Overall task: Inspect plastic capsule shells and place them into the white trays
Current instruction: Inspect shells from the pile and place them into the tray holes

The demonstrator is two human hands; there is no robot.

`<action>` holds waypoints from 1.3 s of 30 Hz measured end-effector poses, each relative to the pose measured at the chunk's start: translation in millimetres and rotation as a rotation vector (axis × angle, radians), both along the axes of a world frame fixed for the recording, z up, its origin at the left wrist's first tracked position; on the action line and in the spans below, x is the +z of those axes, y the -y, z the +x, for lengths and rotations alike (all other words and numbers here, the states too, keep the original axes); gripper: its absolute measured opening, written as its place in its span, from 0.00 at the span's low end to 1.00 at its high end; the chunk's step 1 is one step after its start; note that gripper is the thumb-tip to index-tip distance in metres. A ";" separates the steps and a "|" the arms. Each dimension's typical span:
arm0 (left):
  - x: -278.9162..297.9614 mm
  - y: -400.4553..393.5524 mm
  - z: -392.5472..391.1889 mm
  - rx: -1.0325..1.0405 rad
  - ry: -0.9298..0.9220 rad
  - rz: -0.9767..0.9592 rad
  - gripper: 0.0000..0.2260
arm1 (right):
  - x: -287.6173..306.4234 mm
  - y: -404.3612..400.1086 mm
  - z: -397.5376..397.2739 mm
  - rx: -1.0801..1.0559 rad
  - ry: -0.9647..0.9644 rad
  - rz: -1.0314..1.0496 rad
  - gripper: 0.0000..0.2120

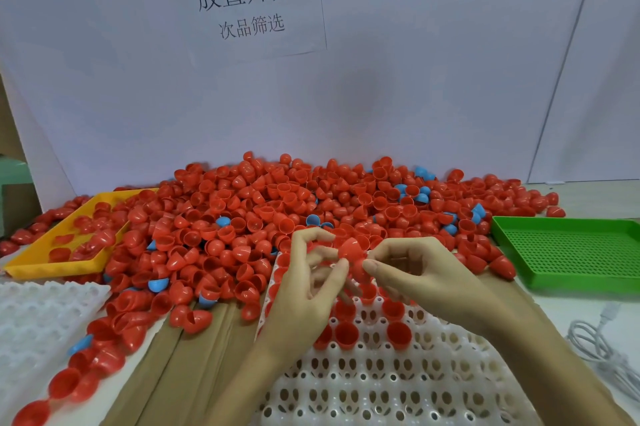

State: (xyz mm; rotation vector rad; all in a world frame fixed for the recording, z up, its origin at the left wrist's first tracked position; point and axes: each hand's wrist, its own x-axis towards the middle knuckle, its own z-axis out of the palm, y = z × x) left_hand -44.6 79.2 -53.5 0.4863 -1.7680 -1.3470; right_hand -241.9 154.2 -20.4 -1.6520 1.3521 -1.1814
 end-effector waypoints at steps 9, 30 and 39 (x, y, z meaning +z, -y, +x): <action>1.3 1.1 2.6 -0.118 0.072 0.037 0.12 | 1.2 -0.6 -2.9 -0.006 0.044 -0.054 0.12; 2.1 5.6 2.1 -0.059 0.069 0.268 0.18 | -5.6 2.1 -11.1 -0.061 -0.201 -0.071 0.06; -7.7 7.2 8.3 0.268 0.395 -0.503 0.07 | -18.1 4.7 -16.7 0.046 -0.578 0.115 0.04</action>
